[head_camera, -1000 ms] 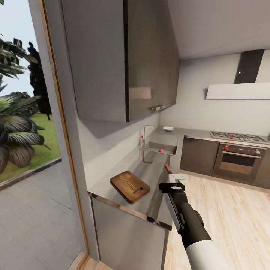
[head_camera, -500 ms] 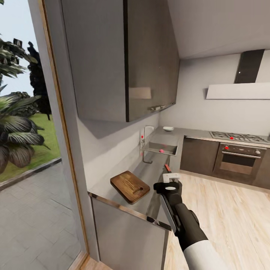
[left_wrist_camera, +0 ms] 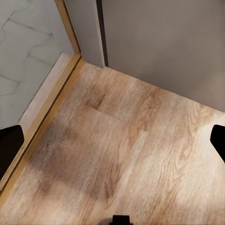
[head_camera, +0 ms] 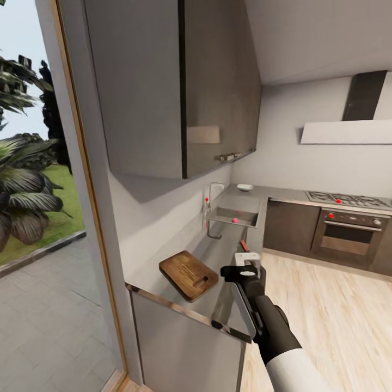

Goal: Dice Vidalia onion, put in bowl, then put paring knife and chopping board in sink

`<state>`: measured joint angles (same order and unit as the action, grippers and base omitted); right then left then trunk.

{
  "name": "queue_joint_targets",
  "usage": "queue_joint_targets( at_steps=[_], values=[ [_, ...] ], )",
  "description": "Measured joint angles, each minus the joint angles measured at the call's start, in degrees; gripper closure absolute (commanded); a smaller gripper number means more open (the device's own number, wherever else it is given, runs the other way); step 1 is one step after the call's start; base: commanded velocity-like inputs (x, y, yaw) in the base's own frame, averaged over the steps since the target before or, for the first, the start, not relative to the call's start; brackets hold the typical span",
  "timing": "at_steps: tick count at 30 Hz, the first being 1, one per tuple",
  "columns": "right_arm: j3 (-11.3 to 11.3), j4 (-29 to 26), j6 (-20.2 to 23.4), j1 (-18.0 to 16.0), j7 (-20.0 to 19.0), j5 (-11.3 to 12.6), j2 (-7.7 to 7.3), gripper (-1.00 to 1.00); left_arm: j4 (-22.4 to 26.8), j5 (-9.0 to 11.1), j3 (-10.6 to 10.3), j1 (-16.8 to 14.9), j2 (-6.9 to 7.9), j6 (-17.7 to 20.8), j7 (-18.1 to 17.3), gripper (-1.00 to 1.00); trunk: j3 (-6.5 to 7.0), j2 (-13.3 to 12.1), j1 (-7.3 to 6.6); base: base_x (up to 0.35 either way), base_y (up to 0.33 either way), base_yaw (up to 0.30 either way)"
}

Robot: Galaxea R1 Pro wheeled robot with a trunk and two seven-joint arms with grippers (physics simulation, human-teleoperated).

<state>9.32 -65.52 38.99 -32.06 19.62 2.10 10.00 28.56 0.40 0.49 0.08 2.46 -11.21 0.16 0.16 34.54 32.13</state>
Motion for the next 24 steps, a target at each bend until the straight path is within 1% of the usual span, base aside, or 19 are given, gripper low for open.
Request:
queue_joint_targets(
  at_steps=[7, 20, 24],
  values=[
    [0.0, 0.2, 0.0, 0.0, -0.7, 0.3, 0.00, -1.00, 0.0, 0.0, 0.0, 0.0, 0.00, 0.0, 0.0, -1.00, 0.00, 0.0, 0.00, 0.122, 0.051, 0.000],
    [0.2, 2.0, 0.0, 0.0, -2.3, 0.4, 0.00, -1.00, 0.0, 0.0, -0.1, 0.0, -0.04, -0.1, 0.0, -1.00, 0.00, 0.0, 0.01, 0.009, 0.004, 0.000],
    [0.8, 2.6, -0.1, 0.0, -3.0, 0.4, 0.00, -1.00, 0.0, 0.0, -0.1, 0.0, -0.06, -0.1, 0.0, -1.00, 0.00, 0.0, 0.01, 0.000, 0.000, 0.000]
  ],
)
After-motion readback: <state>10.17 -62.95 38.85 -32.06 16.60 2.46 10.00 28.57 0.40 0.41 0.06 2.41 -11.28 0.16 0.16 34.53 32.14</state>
